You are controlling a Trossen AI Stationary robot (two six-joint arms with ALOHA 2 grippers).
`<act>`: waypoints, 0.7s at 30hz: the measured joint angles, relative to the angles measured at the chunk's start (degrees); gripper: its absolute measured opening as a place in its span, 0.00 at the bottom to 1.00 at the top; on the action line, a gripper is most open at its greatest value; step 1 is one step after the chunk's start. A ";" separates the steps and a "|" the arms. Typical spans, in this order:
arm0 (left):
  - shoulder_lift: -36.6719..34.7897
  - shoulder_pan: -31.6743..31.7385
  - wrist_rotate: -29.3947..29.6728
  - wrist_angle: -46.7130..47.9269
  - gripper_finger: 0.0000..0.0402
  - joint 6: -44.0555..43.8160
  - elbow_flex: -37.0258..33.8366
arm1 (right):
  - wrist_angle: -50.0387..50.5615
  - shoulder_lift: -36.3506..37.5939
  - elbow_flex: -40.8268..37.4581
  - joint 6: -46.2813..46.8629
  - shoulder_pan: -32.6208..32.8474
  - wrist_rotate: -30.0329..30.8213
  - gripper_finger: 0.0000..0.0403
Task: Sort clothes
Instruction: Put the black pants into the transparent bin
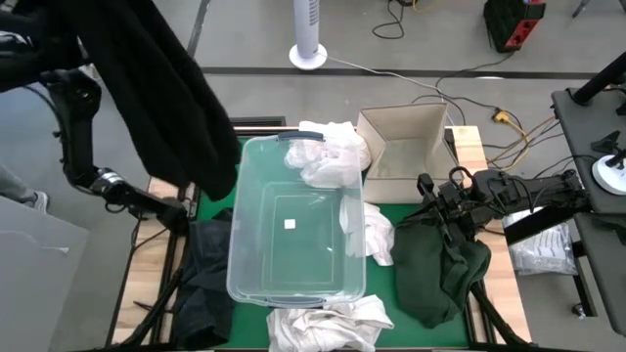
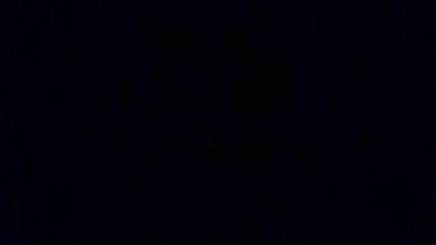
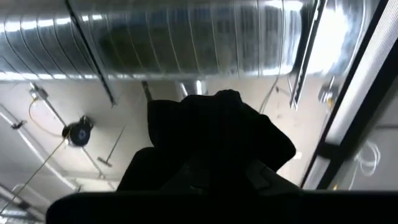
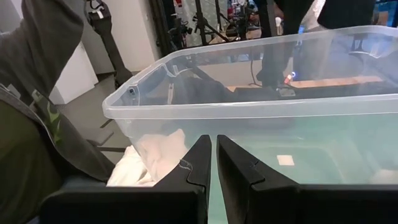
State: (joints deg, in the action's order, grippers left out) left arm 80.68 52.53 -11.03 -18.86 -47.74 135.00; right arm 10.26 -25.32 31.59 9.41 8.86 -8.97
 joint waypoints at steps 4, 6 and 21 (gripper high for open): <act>1.33 -1.08 4.57 -6.36 0.01 -2.21 0.00 | 0.00 0.00 0.00 0.00 0.00 0.00 0.04; 2.10 -2.36 6.78 -9.67 0.01 -3.28 0.00 | 0.00 0.00 0.00 0.01 0.00 0.00 0.04; 10.31 -19.74 12.10 -18.59 0.01 8.15 0.00 | 0.11 0.00 0.00 -0.37 0.00 0.00 0.04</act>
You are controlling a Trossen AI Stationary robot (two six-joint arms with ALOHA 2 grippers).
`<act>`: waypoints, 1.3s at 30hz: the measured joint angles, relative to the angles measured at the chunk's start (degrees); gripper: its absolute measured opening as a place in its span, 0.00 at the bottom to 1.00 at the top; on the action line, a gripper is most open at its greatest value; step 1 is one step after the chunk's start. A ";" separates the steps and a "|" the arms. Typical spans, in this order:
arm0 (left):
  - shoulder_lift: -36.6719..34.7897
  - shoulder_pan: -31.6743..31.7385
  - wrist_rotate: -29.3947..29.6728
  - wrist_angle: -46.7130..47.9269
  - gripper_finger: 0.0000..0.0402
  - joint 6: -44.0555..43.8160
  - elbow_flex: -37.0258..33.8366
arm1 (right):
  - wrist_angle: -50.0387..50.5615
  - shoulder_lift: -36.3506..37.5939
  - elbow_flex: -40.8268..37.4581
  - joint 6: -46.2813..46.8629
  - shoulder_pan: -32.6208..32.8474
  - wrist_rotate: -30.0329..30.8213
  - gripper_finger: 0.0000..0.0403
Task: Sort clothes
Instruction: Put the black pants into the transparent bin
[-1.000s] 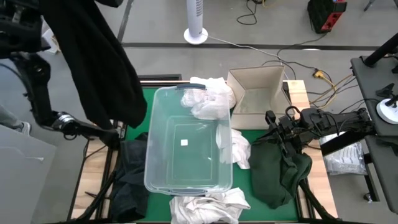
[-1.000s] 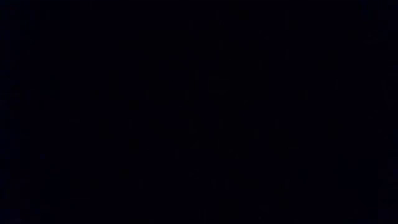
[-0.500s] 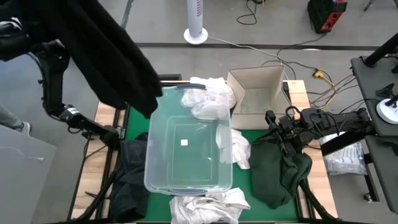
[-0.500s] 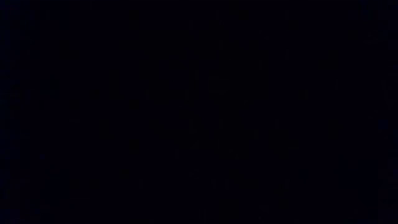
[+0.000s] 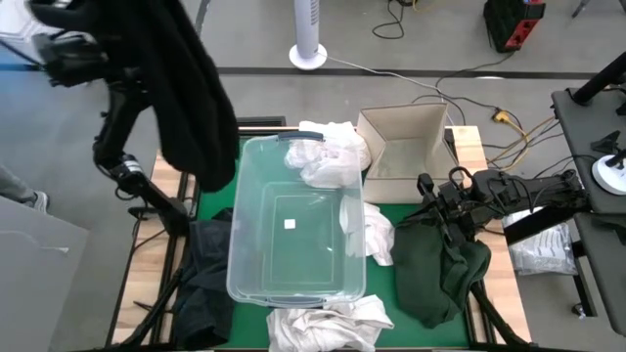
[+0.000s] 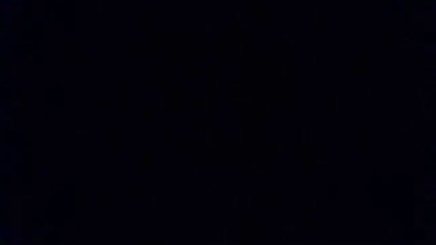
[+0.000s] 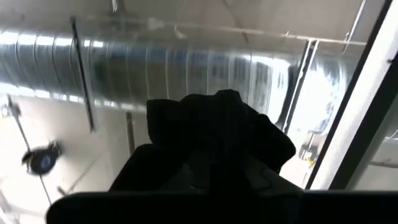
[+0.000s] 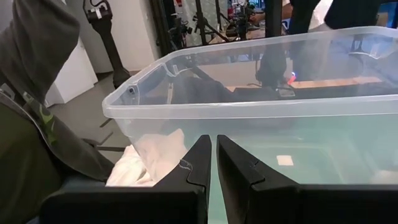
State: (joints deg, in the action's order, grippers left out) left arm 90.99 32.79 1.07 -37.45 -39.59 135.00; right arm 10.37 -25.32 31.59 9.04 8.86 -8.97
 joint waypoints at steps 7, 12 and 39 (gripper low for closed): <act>3.46 -7.99 1.31 -0.61 0.01 6.68 -0.02 | 0.14 0.00 0.00 -0.28 0.00 0.00 0.04; 4.91 -12.73 2.57 -1.98 0.01 11.82 -0.04 | 0.17 0.00 0.00 -0.42 0.00 0.00 0.04; 16.15 -23.29 2.05 -4.58 0.01 11.92 -0.02 | 0.16 -0.02 -1.01 -1.57 0.00 0.00 0.04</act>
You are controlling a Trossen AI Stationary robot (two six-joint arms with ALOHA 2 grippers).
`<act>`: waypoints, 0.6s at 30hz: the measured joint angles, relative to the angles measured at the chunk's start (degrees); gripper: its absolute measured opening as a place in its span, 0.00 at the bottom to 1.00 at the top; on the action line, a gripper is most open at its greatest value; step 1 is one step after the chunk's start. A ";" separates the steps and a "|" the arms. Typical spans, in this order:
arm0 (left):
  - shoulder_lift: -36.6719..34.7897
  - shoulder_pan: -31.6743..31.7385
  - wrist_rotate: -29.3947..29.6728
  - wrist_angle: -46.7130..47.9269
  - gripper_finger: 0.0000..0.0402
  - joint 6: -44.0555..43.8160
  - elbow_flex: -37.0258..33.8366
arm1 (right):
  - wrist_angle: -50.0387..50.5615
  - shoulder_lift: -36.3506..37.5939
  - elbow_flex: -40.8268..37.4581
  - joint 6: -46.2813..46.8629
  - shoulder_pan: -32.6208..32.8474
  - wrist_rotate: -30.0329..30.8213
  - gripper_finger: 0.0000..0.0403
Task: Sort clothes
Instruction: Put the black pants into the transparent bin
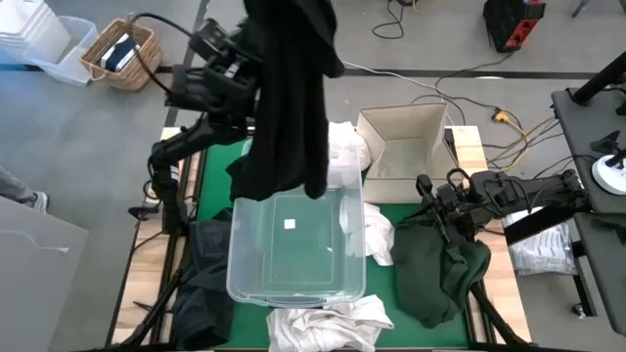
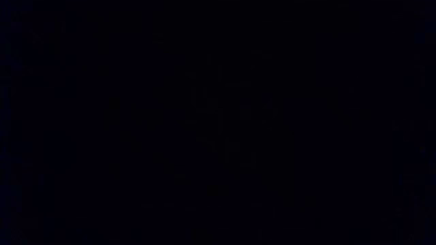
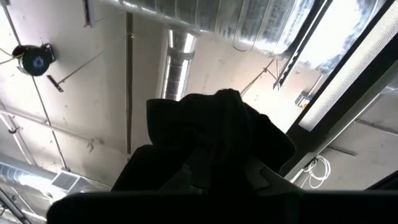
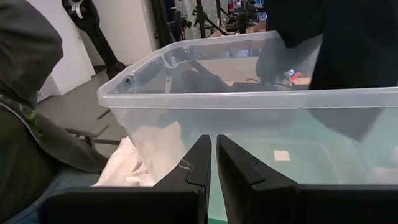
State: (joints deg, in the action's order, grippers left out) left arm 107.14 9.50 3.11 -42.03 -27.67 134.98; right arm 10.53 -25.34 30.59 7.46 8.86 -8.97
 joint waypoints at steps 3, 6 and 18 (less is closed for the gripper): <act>1.19 -0.09 0.39 -0.56 0.01 -0.29 0.00 | -0.01 0.00 -0.11 0.00 0.00 0.00 0.04; 2.34 -0.26 0.64 -1.46 0.01 -0.86 0.00 | -0.01 0.02 -0.37 0.01 0.00 -0.02 0.04; 6.39 -1.84 -1.26 -3.66 0.01 -4.58 0.00 | 0.46 0.02 -0.84 1.55 0.00 -0.22 0.04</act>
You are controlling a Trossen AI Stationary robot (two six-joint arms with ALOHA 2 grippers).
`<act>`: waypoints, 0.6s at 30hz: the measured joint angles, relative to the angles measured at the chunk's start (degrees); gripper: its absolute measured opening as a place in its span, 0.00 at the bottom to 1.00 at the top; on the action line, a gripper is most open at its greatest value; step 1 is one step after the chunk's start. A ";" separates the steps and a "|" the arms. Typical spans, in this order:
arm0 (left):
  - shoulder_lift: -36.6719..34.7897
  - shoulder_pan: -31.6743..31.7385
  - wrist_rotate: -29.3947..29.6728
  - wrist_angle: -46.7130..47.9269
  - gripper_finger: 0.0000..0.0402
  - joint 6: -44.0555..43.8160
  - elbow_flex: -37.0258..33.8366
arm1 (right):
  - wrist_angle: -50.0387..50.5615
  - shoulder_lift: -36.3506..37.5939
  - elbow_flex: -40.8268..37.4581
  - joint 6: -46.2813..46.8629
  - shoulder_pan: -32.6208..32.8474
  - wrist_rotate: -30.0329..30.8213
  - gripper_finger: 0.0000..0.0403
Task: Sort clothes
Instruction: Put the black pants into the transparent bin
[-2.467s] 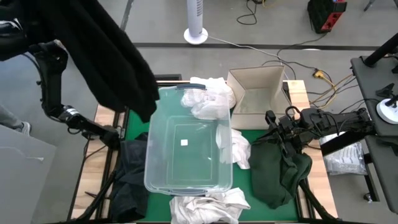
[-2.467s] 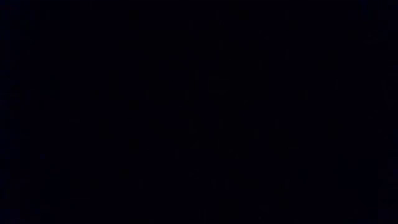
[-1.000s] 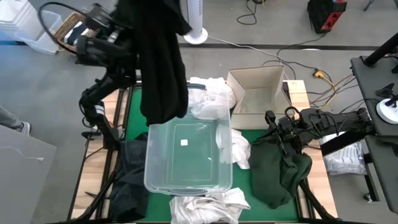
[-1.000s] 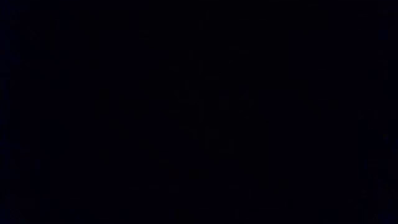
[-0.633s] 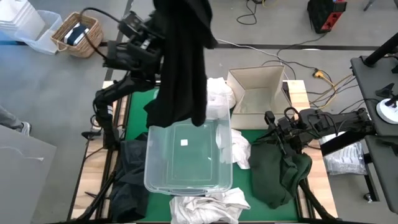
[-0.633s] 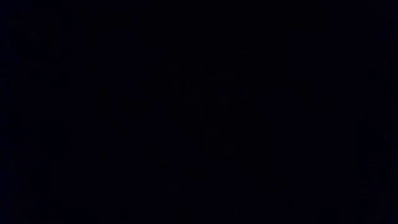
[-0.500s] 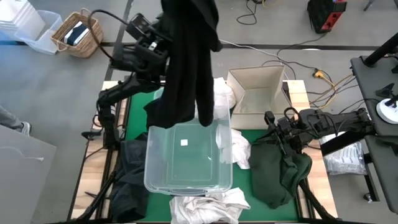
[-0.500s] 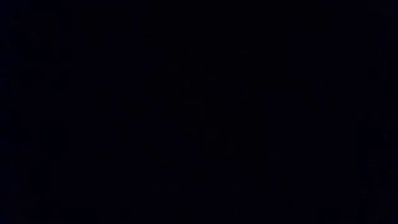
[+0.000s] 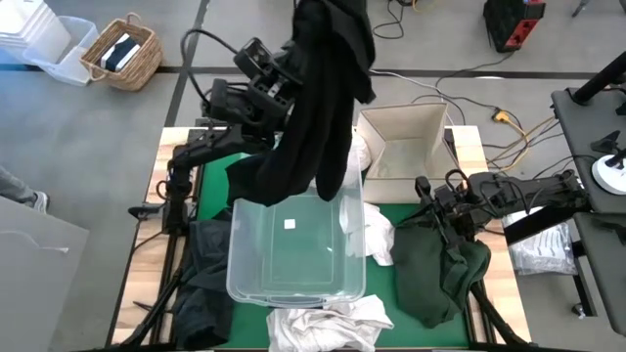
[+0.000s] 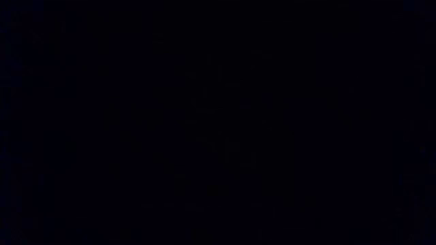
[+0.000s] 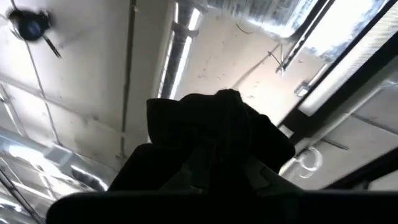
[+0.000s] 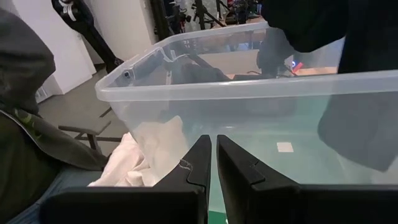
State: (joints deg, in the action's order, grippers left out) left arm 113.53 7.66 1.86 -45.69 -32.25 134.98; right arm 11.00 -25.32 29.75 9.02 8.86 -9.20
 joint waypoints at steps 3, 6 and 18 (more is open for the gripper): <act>0.79 -0.16 -3.52 -1.68 0.01 -5.40 0.00 | 1.31 0.00 -0.01 0.40 0.00 0.00 0.04; 1.47 -0.94 -6.08 -3.97 0.01 -6.04 0.00 | 2.12 0.02 -0.01 1.24 0.00 0.01 0.04; 0.47 -1.22 -22.54 13.86 0.03 -9.42 -0.07 | 2.28 0.02 -0.55 2.75 0.00 0.01 0.04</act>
State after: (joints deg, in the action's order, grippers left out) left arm 113.99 6.44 -20.68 -31.83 -41.67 134.91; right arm 13.28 -25.30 29.19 11.76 8.86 -9.19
